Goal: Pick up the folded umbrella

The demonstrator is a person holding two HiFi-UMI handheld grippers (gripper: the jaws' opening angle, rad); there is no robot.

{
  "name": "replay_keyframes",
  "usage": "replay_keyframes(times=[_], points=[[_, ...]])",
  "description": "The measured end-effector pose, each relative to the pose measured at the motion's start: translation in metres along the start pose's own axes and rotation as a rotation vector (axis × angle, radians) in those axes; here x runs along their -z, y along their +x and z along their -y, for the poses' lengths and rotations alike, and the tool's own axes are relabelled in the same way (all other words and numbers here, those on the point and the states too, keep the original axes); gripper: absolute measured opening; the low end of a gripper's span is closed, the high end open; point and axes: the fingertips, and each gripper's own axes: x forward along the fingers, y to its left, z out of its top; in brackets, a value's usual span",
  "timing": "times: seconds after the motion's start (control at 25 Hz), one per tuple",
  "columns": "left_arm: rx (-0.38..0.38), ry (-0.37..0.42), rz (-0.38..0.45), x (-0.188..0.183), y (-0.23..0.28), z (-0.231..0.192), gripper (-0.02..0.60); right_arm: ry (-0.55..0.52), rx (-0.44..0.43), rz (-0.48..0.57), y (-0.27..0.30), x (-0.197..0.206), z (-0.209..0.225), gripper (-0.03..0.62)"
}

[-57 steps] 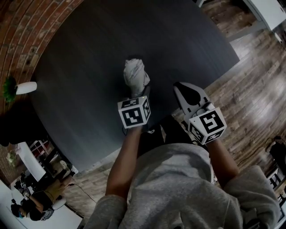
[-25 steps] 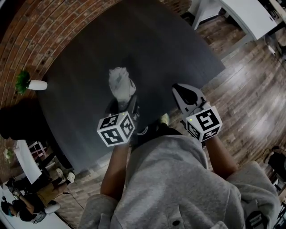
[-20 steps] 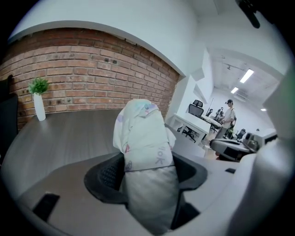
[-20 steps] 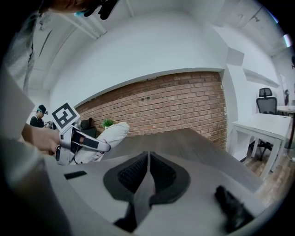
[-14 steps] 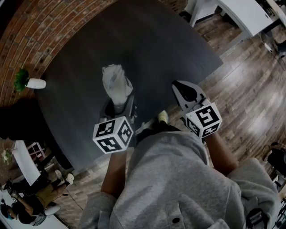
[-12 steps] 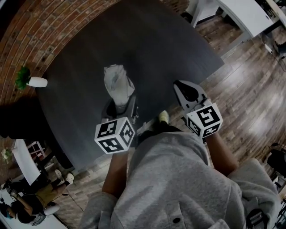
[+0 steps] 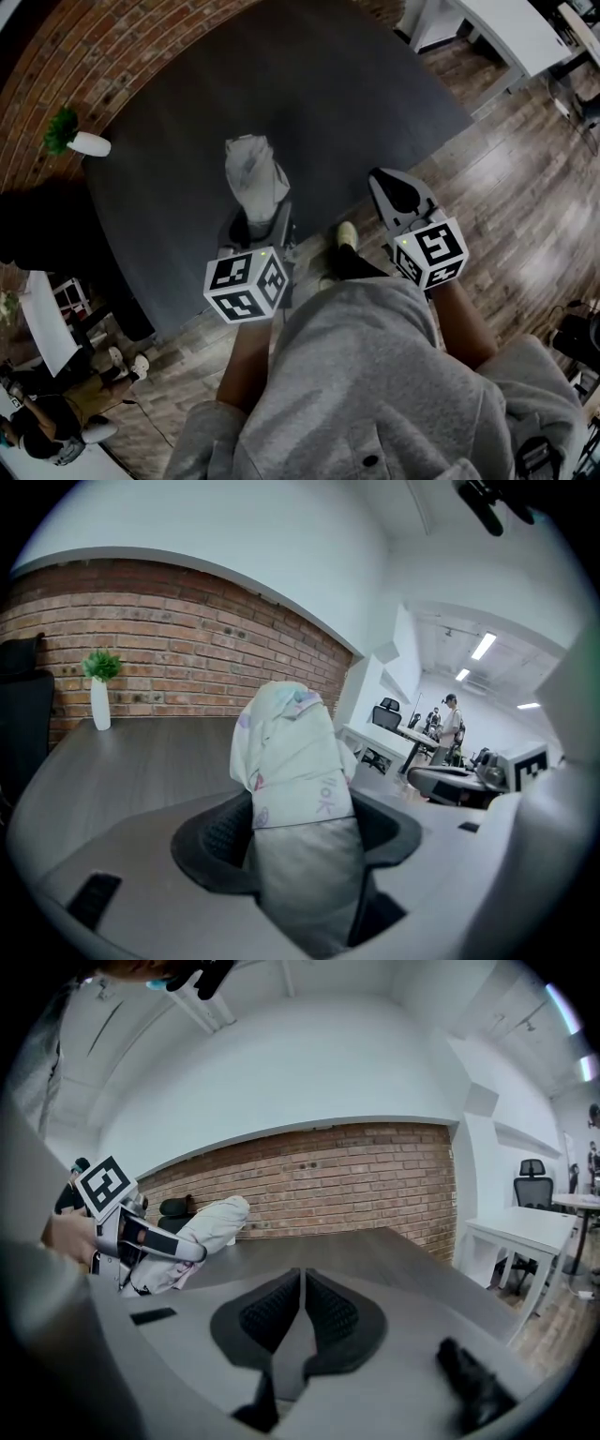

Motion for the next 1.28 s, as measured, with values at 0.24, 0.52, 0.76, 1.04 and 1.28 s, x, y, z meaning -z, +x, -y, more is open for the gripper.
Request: replay_keyframes(times=[0.24, 0.52, 0.76, 1.04, 1.28], points=[[0.012, 0.000, 0.028, 0.025, -0.049, -0.001, 0.293, -0.036, 0.012, 0.013, -0.030, 0.002, -0.041, 0.032], [0.009, -0.001, 0.070, 0.046, -0.100, -0.001, 0.293, -0.060, 0.030, 0.042, -0.068, 0.001, -0.075, 0.032], [0.010, 0.009, 0.097, 0.057, -0.138, 0.000, 0.293, -0.077, 0.060, 0.061, -0.101, -0.002, -0.094, 0.032], [0.033, 0.025, 0.127, 0.063, -0.169, 0.005, 0.294, -0.101, 0.086, 0.062, -0.127, 0.001, -0.116, 0.032], [0.035, 0.030, 0.142, 0.066, -0.183, 0.009, 0.295, -0.113, 0.090, 0.055, -0.136, 0.000, -0.125, 0.032]])
